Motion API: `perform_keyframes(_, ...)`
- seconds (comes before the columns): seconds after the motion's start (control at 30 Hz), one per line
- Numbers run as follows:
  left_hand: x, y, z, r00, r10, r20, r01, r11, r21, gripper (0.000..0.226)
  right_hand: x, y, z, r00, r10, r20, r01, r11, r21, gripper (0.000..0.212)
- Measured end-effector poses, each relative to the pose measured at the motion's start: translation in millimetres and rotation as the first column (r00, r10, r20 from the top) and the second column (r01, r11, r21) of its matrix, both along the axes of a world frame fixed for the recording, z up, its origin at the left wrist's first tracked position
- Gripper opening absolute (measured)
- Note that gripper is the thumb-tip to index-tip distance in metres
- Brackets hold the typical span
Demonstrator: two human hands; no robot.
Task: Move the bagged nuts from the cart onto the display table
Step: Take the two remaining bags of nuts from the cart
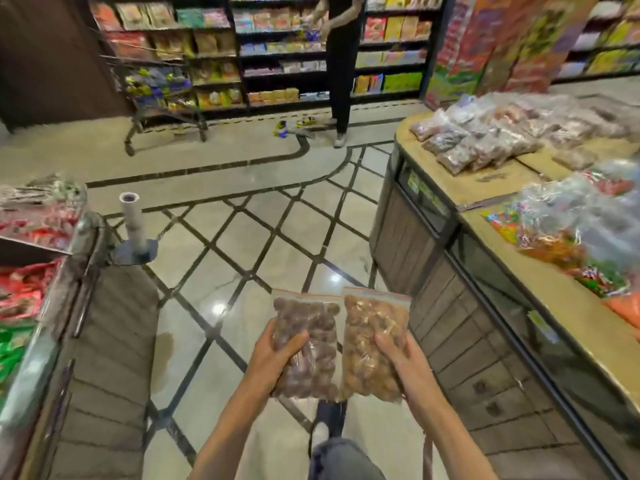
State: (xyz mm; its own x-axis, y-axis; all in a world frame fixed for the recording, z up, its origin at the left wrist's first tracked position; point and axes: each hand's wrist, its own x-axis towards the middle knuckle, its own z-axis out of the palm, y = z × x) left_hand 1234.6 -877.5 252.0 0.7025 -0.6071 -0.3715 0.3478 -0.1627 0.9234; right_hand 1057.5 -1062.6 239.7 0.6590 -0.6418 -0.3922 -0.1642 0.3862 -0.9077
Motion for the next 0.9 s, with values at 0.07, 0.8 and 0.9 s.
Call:
perform_keyframes(0.07,35,-35,0,1.0,-0.011,0.014,0.011,1.0,0.01,0.047,34,-35,-2,1.0,-0.005,0.007,0.005,1.0,0.004,0.063)
perform_keyframes(0.8,330,-473,-8,0.9,-0.435,0.022,0.435,0.9,0.023,0.072,268,-377,5,0.923,-0.385,-0.018,0.382,0.921,-0.075,0.062)
perform_keyframes(0.9,367,-544,-4,0.85,-0.527,0.021,0.526,0.85,0.033,0.07,297,-421,8,0.874,-0.486,-0.031,0.482,0.872,-0.084,0.086)
